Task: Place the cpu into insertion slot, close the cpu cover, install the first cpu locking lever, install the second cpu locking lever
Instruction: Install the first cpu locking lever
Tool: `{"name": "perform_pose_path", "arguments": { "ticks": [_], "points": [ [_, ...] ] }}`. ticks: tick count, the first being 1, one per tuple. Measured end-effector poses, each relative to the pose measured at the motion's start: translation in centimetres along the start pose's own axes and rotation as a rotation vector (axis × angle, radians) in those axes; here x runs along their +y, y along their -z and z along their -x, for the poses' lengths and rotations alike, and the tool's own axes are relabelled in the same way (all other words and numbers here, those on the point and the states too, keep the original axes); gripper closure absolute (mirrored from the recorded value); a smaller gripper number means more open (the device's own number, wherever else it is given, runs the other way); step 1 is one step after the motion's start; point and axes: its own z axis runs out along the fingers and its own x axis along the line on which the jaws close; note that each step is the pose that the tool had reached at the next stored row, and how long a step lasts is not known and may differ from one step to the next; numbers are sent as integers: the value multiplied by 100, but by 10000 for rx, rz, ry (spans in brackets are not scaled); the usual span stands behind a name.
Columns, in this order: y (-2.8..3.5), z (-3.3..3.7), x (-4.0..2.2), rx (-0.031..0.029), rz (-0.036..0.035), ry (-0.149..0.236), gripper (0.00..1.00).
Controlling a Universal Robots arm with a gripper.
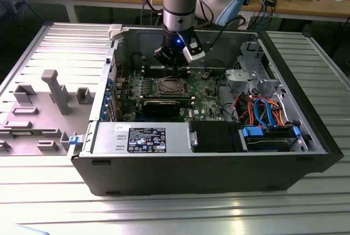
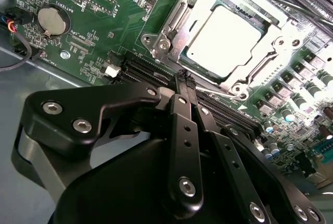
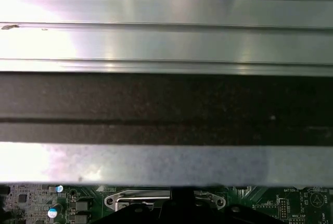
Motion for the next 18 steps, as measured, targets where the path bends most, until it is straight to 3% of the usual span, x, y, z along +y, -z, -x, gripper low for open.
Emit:
{"name": "perform_pose_path", "arguments": {
  "ticks": [7, 18],
  "points": [
    [-29, 51, -4, 0, -1, 1, 89],
    [-42, 61, -4, 0, 0, 10, 89]
  ]
}}
